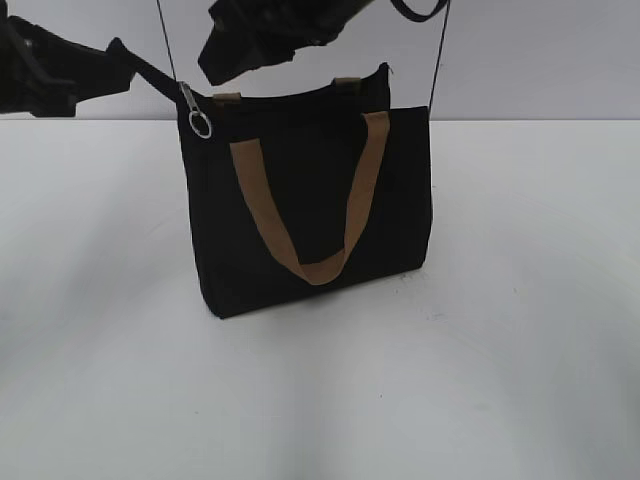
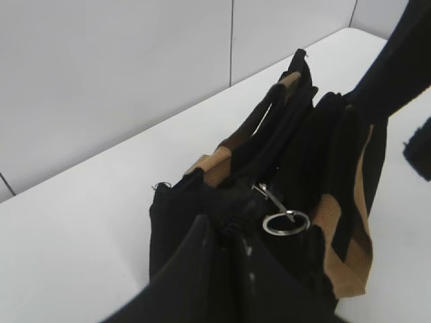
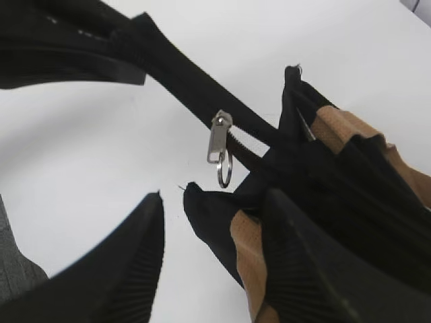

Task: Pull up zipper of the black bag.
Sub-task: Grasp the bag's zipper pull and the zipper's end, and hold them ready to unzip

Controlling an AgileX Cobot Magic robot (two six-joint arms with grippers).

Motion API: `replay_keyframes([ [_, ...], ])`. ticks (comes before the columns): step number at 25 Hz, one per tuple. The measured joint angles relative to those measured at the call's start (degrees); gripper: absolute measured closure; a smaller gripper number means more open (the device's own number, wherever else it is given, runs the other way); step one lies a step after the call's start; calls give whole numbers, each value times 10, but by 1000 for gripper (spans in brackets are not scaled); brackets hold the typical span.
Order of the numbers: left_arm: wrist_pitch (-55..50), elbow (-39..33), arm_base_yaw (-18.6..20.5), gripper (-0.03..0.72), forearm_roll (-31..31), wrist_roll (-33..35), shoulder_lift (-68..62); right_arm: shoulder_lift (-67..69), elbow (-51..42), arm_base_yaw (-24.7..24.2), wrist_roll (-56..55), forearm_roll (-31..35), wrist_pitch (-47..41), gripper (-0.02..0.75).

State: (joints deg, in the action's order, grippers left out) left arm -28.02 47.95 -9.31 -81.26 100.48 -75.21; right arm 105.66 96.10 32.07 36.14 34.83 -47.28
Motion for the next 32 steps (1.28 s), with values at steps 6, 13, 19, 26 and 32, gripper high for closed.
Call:
replay_keyframes([
  [6, -4, 0, 0, 662, -1, -16, 0, 21, 1, 2, 1, 8, 10, 367],
  [13, -4, 0, 0, 662, -15, -17, 0, 44, 1, 33, 38, 8, 45, 405],
  [19, -4, 0, 0, 662, -16, -18, 0, 61, 1, 34, 43, -44, 55, 425],
  [26, -4, 0, 0, 662, -16, -18, 0, 71, 1, 34, 41, -44, 59, 429],
  [32, -4, 0, 0, 662, -16, -18, 0, 71, 1, 34, 34, -34, 83, 518],
])
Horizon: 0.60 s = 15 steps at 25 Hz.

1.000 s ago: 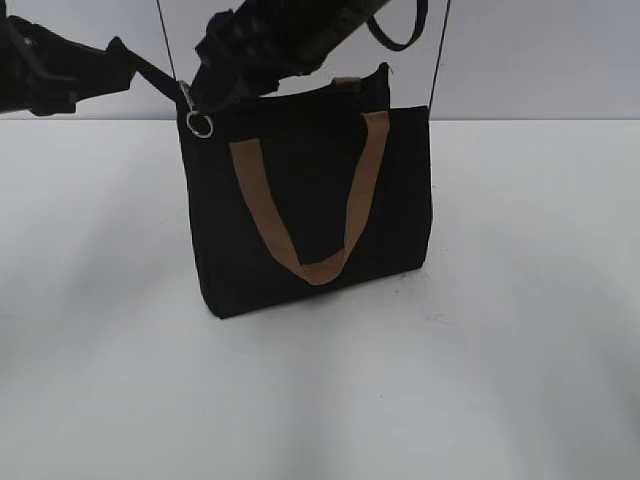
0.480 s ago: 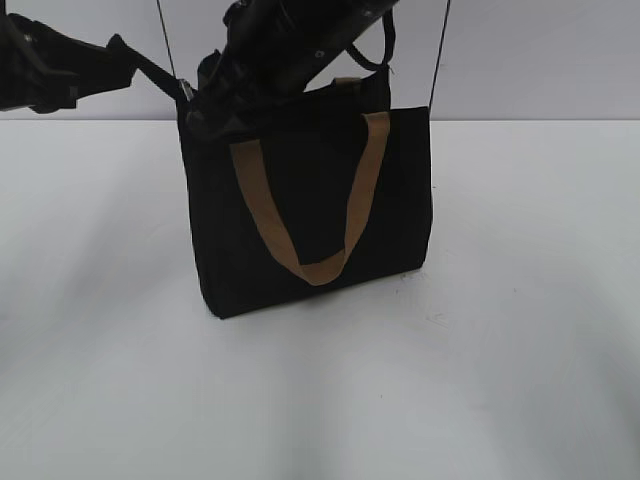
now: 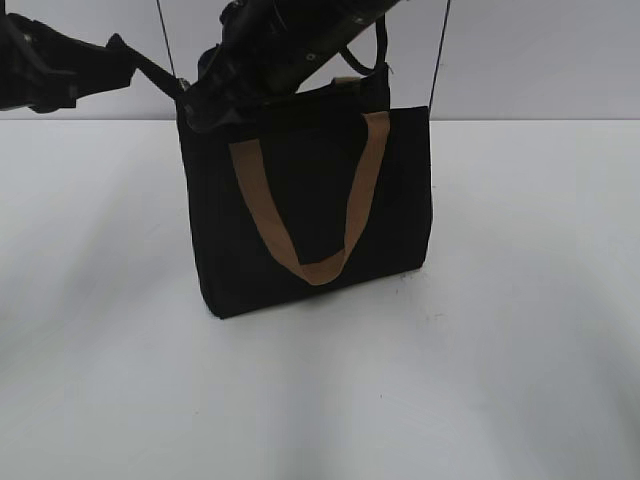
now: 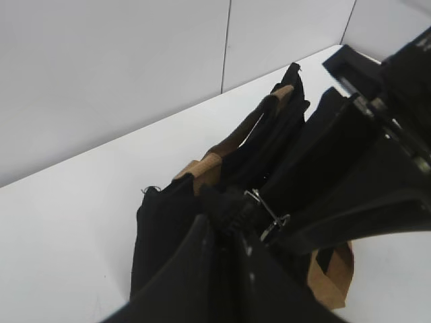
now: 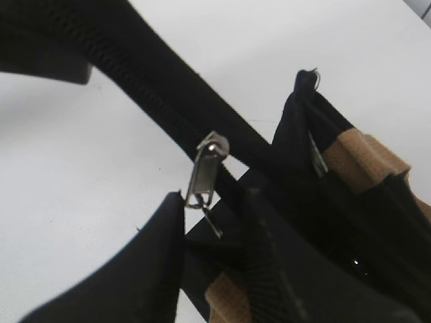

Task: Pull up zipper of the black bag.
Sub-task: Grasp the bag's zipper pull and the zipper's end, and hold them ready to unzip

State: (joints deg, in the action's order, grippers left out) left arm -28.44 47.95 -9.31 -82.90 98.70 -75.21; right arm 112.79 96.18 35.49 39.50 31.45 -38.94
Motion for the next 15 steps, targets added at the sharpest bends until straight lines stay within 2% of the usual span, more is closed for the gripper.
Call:
replay_keyframes([
  [7, 1, 0, 0, 662, 8, 0, 0, 0, 0, 0, -4, 3, 1, 739],
  [11, 0, 0, 0, 662, 46, -1, 0, 0, 0, 0, -13, 3, -17, 739],
  [15, -7, 0, 0, 662, 108, -18, 0, -1, 0, 0, -24, 0, -23, 739],
])
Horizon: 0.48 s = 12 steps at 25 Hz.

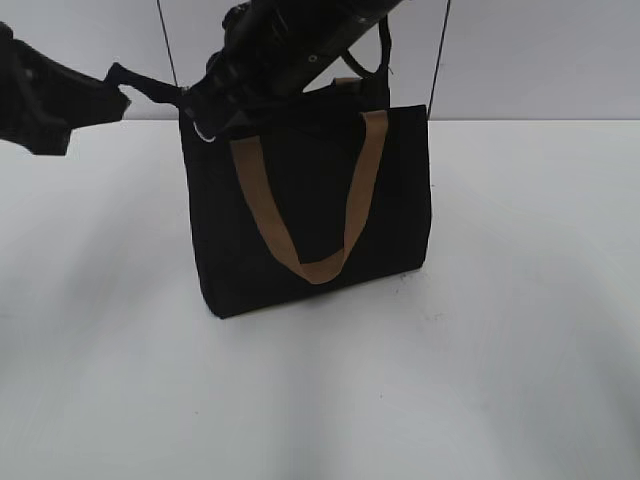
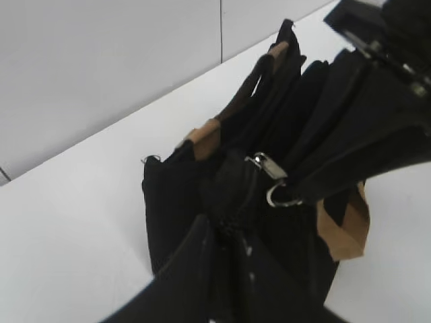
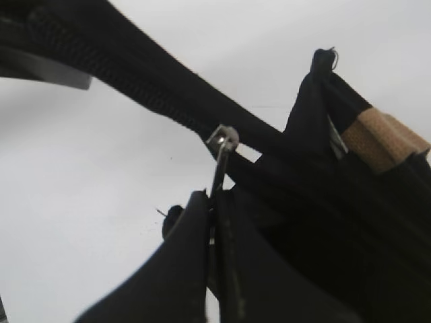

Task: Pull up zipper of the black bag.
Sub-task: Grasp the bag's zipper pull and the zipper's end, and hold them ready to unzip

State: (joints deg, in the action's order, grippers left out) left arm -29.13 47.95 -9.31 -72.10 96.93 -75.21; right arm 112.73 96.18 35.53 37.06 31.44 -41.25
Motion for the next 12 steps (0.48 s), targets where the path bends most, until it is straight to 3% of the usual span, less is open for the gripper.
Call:
replay_keyframes([
  [7, -8, 0, 30, 662, 175, -129, 0, -2, 0, -17, -2, -1, -7, 739],
  [12, -31, 1, 56, 662, 210, -164, 0, -2, -1, -42, -2, 2, -20, 739],
])
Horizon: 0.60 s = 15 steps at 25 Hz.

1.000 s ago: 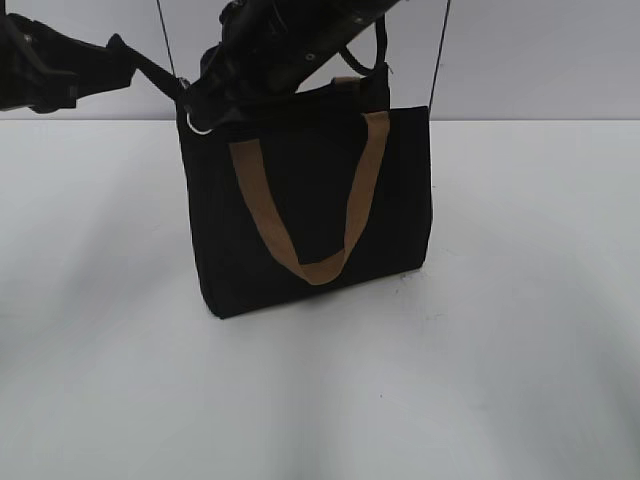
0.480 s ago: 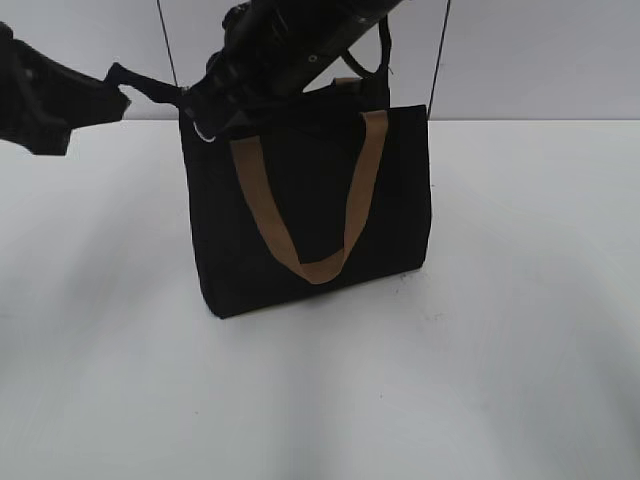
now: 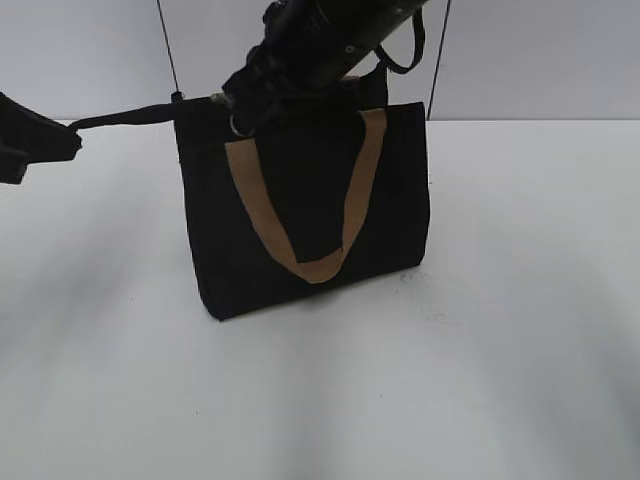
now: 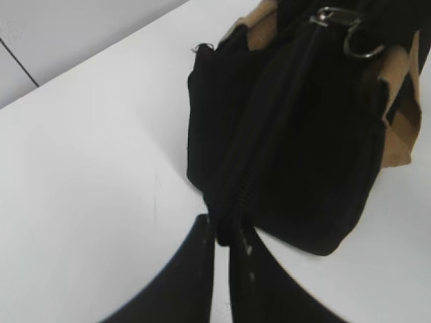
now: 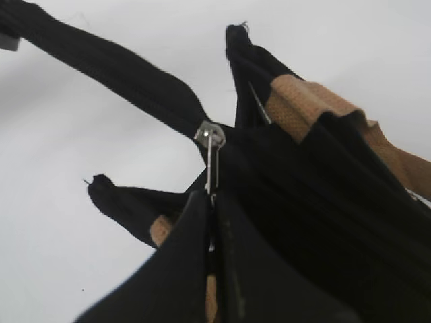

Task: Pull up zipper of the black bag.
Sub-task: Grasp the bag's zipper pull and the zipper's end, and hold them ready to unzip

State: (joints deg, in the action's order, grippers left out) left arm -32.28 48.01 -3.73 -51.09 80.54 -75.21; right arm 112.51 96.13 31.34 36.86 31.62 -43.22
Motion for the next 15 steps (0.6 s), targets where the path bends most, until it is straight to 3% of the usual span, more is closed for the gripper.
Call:
replay_keyframes([
  [15, -17, 0, 5, 664, 24, -11, 0, 0, 0, -98, -1, -18, -35, 739],
])
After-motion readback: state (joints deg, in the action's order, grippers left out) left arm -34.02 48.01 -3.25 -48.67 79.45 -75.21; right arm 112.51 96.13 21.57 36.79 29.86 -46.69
